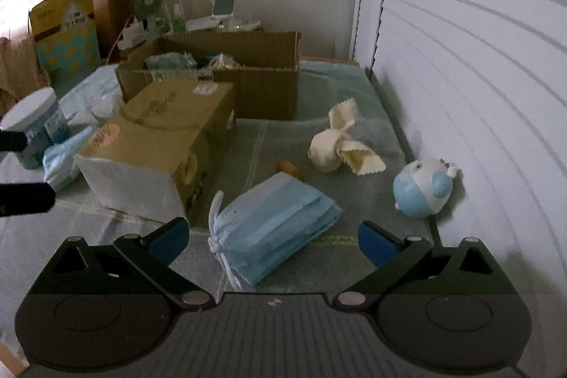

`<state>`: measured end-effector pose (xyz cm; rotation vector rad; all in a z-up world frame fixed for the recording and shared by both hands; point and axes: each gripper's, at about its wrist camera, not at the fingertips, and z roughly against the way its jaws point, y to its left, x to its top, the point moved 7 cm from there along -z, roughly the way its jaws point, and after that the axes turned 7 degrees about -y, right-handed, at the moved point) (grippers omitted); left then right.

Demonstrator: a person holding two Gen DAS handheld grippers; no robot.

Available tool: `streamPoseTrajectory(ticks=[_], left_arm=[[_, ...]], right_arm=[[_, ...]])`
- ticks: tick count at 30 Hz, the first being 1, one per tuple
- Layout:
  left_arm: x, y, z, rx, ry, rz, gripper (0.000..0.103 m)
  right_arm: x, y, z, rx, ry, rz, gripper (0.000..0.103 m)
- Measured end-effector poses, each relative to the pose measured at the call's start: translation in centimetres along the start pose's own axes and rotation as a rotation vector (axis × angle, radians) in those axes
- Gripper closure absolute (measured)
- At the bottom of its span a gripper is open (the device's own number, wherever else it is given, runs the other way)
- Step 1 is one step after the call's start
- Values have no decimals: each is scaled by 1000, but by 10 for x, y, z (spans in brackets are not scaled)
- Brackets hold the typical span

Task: Organize soft objects
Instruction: 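Carry the fuzzy hair tie into the cardboard box with the right tool and open it, then lower the right tool onto the blue face mask and close it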

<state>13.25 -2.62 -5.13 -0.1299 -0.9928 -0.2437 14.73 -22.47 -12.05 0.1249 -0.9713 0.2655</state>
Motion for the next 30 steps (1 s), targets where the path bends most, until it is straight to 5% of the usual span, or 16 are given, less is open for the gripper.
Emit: streamPoseTrajectory(ticks=[17,26,30], left_arm=[[20,-24,-5,-90,0,-89,1],[32,-38,-6,-113,-19,-118,1],[38,-42,-10,-132,-11,-139,1]], right_arm=[[-16,-13,0,-104,35,2,3],[-6,-1,-14,-61,24,-42,27],[-6,1,-14,-69,26,-27,52]])
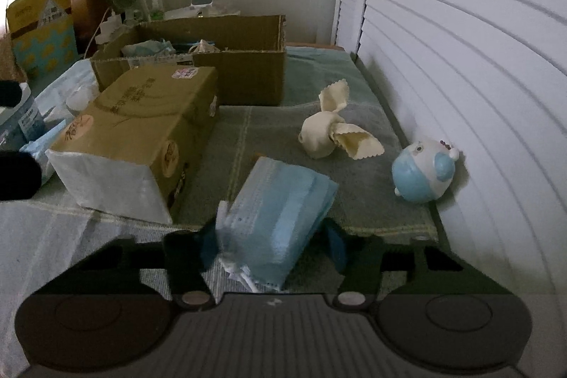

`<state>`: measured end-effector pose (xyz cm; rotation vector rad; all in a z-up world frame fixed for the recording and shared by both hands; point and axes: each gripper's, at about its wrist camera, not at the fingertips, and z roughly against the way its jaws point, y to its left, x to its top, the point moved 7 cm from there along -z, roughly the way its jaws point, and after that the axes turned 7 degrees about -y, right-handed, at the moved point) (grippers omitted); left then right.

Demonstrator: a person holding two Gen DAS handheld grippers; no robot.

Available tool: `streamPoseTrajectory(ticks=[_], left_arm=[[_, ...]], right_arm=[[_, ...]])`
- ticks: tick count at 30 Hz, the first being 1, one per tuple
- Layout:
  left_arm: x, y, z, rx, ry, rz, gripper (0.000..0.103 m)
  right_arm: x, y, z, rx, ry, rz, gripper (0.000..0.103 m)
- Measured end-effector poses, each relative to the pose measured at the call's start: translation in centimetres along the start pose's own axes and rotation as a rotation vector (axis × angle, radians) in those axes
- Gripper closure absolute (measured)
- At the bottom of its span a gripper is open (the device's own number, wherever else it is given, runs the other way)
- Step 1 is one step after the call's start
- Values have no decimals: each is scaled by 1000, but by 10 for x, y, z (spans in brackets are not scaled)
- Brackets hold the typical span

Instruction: Organize soft objects

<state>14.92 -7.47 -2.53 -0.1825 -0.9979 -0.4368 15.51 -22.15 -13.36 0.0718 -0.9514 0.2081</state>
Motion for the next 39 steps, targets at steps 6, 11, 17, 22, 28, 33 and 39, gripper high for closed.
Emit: streamPoseTrajectory(ticks=[6,11,17,22,28,33,39], left_arm=[[15,-12,-20,-86,26,-45,3],[27,-27,-46,-149,61,-135,12],[35,-44,-76,-248,132,-251,26],[38,-55,-100,-292,225,-373,36],[31,-63,-132,-315,344,-493,48],[21,-63,-155,-335,444,-481,58],[17,-61,-166,-351,500,-471,64]], right_arm=[[-3,-2,13,20,-3,0,67],[-7,-6,26,21,-6,-6,69],[-9,-8,36,23,-12,4,69],[-15,-11,38,34,-10,0,68],[-16,-16,37,43,-13,-20,68],[-17,-17,38,46,-12,-25,68],[-17,-19,39,51,-13,-34,68]])
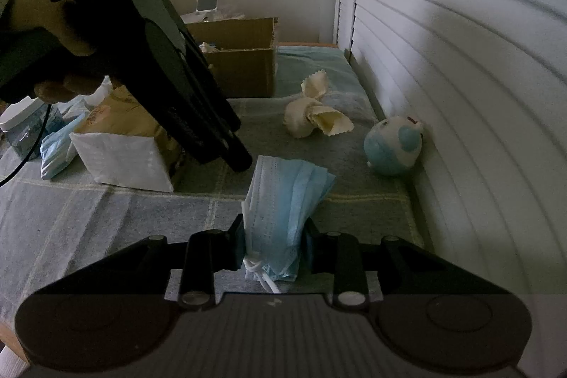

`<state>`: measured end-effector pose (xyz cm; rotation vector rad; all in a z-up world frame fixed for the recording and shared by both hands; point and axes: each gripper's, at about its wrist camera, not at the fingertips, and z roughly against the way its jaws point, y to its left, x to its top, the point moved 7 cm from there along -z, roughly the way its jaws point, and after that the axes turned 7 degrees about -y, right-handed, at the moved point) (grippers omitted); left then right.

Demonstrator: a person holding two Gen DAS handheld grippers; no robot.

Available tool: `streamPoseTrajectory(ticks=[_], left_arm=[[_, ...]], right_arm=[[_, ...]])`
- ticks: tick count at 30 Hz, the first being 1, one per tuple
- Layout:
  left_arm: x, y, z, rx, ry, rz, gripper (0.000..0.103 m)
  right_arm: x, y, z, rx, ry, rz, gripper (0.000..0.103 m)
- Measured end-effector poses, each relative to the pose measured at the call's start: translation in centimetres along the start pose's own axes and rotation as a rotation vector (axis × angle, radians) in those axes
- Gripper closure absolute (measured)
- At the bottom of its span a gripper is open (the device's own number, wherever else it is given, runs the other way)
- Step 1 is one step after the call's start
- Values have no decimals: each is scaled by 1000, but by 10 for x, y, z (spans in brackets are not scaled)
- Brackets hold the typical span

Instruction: Organize soft objects

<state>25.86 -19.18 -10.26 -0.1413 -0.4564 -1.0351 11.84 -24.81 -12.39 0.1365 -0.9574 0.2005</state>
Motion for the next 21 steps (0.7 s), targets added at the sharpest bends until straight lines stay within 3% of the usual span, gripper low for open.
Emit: streamPoseTrajectory(ticks=[4,9,21], left_arm=[[1,4,-2,-15,14,18,66],[0,1,0,-15,16,14,80],[0,-1,22,-1,-28,32,81]], right_arm=[[0,-1,0,2,-1,-4,68],[0,-2,1,-4,-2,-9,68],[2,-5,6,-40,-1,-4,68]])
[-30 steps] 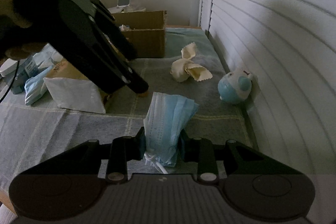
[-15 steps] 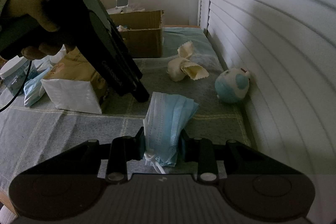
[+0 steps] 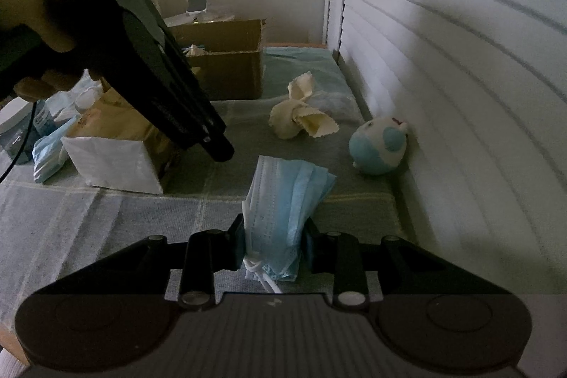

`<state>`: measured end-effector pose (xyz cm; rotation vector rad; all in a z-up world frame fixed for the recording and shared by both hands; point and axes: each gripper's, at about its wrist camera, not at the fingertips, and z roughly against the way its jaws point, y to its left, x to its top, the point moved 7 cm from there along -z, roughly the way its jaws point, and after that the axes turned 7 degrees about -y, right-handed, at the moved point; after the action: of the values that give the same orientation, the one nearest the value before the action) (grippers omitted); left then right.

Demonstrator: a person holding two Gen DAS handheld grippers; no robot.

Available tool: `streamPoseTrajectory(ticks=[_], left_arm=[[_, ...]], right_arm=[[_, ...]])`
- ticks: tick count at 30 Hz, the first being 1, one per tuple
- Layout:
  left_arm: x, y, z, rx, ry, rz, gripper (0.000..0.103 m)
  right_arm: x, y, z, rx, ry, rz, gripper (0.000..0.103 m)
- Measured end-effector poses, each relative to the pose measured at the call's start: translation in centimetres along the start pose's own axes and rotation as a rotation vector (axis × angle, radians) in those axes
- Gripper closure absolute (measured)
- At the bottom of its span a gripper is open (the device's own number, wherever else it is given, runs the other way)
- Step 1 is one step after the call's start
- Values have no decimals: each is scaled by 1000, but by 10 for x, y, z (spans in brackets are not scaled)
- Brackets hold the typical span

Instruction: Organize soft objects

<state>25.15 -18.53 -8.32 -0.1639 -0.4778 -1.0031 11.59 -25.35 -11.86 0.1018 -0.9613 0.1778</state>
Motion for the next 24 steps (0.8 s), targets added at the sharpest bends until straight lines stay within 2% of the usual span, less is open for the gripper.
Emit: streamPoseTrajectory(ticks=[12,24], left_arm=[[-1,-1,50,33,-90,24,81],[-1,28,101,110,-199,105,81]], right_arm=[[10,6,14,-16,-15,9,68],[28,23,29,-3,-55,53,68]])
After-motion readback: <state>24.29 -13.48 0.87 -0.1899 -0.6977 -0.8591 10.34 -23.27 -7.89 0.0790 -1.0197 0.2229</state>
